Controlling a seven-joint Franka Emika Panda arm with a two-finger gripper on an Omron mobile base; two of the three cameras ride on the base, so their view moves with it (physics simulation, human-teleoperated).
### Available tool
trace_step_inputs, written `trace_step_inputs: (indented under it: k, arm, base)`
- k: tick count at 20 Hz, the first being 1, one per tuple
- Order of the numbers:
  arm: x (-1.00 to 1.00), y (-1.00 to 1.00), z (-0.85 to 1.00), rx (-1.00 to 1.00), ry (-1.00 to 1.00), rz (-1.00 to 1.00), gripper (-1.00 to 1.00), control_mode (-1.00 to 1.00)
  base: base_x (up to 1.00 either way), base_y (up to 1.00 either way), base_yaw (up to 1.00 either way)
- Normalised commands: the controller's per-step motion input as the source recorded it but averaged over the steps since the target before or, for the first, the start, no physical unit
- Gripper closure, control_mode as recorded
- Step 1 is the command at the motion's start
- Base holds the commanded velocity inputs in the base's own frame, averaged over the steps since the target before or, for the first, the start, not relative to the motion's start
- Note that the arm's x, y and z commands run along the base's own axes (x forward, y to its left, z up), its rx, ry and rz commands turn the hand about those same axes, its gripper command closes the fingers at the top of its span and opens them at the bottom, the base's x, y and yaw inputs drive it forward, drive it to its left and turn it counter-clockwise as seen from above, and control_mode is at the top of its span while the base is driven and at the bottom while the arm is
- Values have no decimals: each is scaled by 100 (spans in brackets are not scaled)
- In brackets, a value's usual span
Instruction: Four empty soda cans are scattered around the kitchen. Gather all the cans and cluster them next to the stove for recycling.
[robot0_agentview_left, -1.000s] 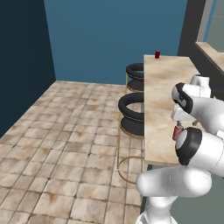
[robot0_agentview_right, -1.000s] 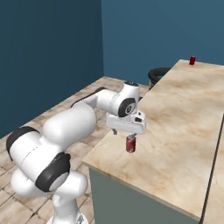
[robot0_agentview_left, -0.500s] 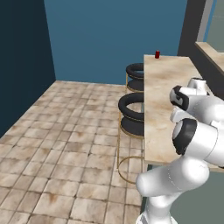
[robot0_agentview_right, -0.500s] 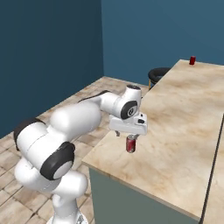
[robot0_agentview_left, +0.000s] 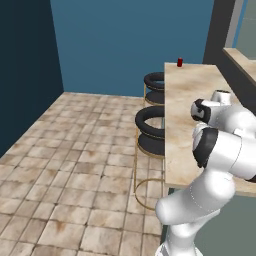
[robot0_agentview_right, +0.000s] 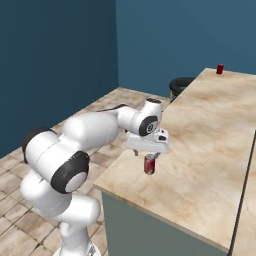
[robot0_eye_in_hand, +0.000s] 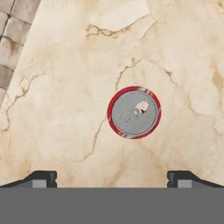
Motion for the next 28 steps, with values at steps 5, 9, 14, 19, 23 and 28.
trace_step_inputs:
  k: [5, 9, 14, 19, 23, 28]
  arm:
    - [9, -6, -10, 0, 0, 4, -100, -100]
    - [8, -3, -14, 0, -3, 3, -100, -100]
    - [17, -1, -13, 0, -6, 3, -100, -100]
    - [11, 0, -13, -1, -8, 2, -100, -100]
    - [11, -2, -11, 0, -2, 1, -100, -100]
    - [11, -6, -7, -1, 0, 0, -100, -100]
  base:
    - [0, 0, 0]
    - [0, 0, 0]
    - [0, 0, 0]
    - [0, 0, 0]
    - [0, 0, 0]
    - [0, 0, 0]
